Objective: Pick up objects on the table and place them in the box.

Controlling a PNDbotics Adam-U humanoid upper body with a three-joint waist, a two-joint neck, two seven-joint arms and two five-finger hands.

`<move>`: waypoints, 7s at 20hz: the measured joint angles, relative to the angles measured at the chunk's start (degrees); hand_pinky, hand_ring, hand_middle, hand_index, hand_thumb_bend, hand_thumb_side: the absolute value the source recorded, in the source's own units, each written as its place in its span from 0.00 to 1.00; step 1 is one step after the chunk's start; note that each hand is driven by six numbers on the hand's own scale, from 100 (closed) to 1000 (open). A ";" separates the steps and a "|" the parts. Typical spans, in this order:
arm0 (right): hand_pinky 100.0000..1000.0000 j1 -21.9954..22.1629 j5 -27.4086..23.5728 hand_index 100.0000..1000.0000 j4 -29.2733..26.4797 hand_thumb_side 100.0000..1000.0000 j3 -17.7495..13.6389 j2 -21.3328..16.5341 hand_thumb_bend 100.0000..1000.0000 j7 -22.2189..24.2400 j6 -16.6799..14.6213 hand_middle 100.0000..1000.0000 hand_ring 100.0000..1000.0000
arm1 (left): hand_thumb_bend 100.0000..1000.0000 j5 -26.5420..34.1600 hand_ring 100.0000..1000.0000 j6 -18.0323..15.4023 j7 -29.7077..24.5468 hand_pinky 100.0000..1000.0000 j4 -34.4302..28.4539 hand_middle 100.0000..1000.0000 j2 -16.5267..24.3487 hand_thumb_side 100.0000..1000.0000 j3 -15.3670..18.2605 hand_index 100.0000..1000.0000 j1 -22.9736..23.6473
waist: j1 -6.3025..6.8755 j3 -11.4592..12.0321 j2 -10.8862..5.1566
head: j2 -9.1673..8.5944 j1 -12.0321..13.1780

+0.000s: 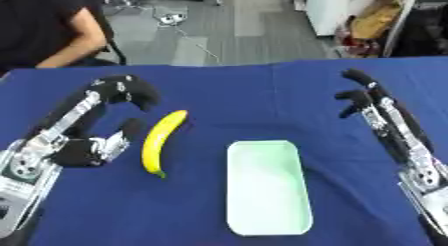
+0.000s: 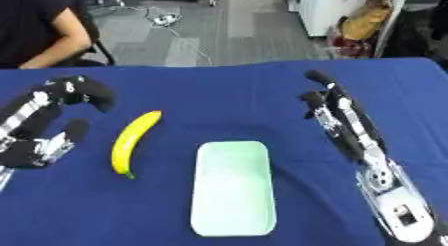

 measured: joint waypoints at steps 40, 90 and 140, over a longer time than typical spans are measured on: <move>0.51 2.04 0.52 0.99 0.40 0.93 1.06 -0.08 0.24 0.04 0.47 0.93 0.73 | 0.00 -43.32 0.58 13.24 -2.89 0.47 39.48 0.58 -0.55 0.59 -5.43 0.76 -18.56 | 2.38 0.62 -2.68 | 0.58 -0.92; 0.51 -0.51 -0.07 0.99 -0.03 0.94 2.47 0.48 0.25 1.27 0.28 0.93 0.73 | 0.08 -64.99 0.35 9.73 9.39 0.34 48.40 0.48 -2.23 0.27 -1.89 0.68 -20.21 | 2.69 -4.64 1.21 | -2.59 1.21; 0.51 0.73 -0.52 1.00 0.72 1.00 2.08 0.51 0.04 -0.23 0.77 0.93 0.73 | 0.00 -45.24 0.00 2.31 5.25 0.00 17.20 0.00 2.42 0.17 -8.49 0.06 -16.68 | 2.15 -2.14 -0.71 | -2.54 0.72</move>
